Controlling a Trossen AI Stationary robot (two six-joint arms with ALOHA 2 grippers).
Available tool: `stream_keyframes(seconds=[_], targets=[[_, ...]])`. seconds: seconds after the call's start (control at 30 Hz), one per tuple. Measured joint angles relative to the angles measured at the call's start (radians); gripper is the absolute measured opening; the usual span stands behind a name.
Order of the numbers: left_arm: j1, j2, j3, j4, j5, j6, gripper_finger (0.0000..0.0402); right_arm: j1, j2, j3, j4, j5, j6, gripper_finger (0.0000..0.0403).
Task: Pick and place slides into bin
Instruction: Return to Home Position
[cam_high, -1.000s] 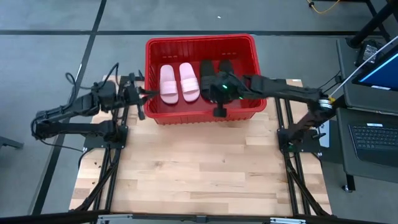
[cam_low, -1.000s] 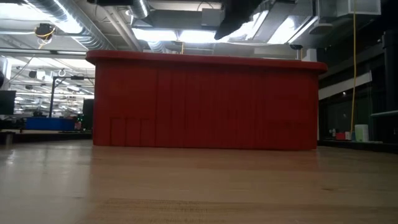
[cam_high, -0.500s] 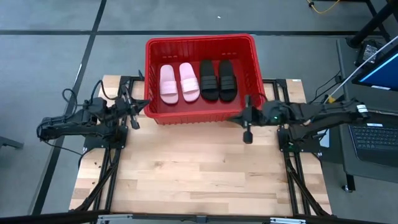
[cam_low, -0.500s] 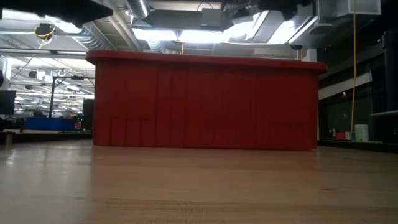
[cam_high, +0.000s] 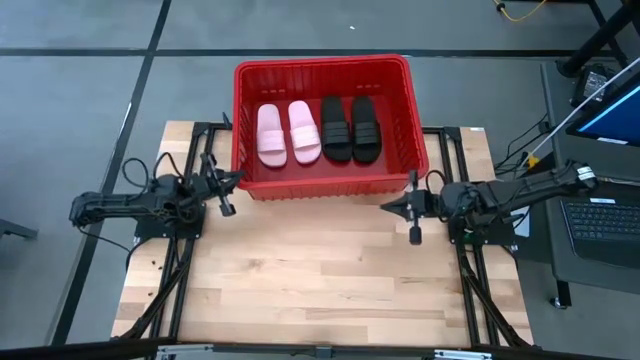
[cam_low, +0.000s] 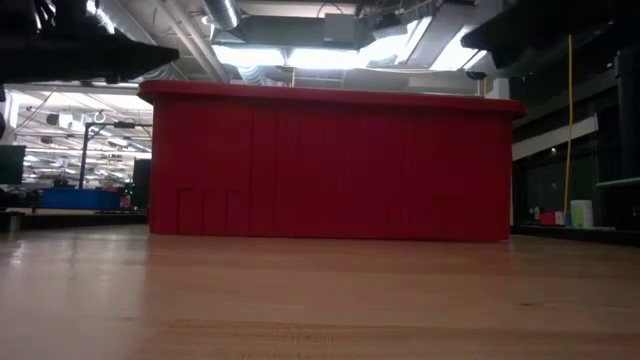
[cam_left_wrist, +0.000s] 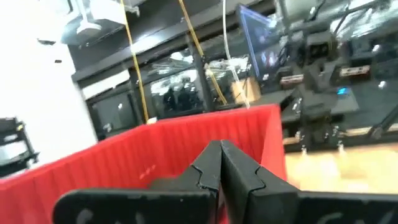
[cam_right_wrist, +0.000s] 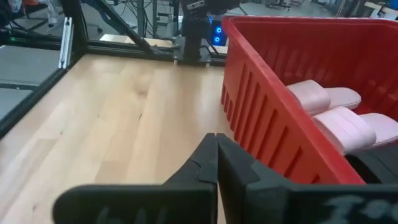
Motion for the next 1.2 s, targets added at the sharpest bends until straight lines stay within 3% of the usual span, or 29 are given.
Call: stream_keyframes(seconds=[0.37, 0.57, 0.87, 1.2], targets=[[0.0, -0.035, -0.004, -0.007, 0.02, 0.045, 0.0002, 0.014, -0.241, -0.066, 0.012, -0.012, -0.05, 0.0005], [0.0, -0.035, -0.004, -0.036, 0.122, 0.012, 0.0001, 0.048, -0.324, -0.071, -0.067, -0.012, -0.05, 0.0005], [0.0, -0.034, -0.004, -0.067, 0.14, -0.051, 0.0002, 0.071, -0.508, -0.228, -0.037, 0.015, -0.081, 0.0004], [0.0, -0.034, -0.004, -0.067, 0.137, -0.061, 0.0008, 0.071, -0.768, -0.258, -0.215, 0.016, -0.13, 0.0004]])
